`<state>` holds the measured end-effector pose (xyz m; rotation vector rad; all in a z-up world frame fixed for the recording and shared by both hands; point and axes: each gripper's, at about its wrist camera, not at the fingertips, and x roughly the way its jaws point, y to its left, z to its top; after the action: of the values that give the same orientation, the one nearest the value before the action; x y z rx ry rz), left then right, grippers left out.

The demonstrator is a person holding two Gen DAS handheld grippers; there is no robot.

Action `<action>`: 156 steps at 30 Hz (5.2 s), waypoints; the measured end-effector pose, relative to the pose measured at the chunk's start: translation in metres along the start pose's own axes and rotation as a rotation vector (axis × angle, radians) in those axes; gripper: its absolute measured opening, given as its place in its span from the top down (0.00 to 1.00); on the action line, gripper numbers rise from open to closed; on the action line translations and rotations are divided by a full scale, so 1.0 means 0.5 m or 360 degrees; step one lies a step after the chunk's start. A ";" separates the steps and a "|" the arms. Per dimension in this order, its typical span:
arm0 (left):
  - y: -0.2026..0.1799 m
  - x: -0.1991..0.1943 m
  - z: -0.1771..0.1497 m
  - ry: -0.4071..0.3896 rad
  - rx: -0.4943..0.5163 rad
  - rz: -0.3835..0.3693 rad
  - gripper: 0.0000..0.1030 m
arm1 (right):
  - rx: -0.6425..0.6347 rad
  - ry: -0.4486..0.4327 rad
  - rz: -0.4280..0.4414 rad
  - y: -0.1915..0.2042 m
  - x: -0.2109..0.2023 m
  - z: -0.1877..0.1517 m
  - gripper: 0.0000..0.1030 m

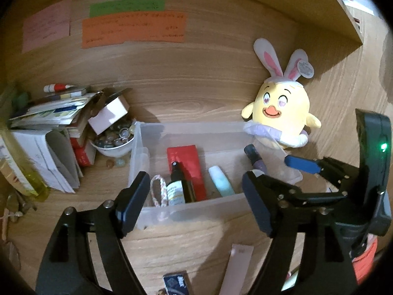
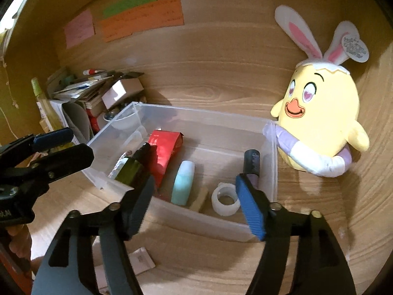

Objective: Organize objects
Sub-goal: 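Open left gripper to drop hair clip while right gripper drops eraser into bin, then withdraw both tools from the bin toward the blue card and pink tube, then grasp blue card packet with left gripper while right grasps pink squeeze tube, then carry blue card packet and pink tube over the clear plastic bin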

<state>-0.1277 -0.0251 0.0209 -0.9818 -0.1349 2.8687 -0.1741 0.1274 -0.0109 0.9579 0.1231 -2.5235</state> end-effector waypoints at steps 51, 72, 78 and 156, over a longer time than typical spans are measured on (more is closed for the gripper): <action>0.124 -0.024 -0.271 0.0459 0.0062 0.0138 0.30 | -0.0082 0.0489 0.0311 0.215 0.000 -0.218 0.22; 0.101 -0.010 -0.255 0.0398 0.0101 0.0090 0.88 | -0.0222 0.0374 0.0155 0.220 -0.010 -0.228 0.75; 0.103 -0.016 -0.255 0.0381 0.0082 0.0096 0.88 | -0.0135 0.0333 0.0213 0.208 -0.014 -0.222 0.81; 0.035 0.011 0.022 -0.0020 -0.0060 0.0013 0.88 | -0.0061 -0.0283 -0.0010 0.047 -0.079 0.046 0.86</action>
<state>-0.1401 -0.0424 0.0244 -0.9730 -0.1871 2.8902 -0.1518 0.1153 0.0337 0.7153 0.1201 -2.5882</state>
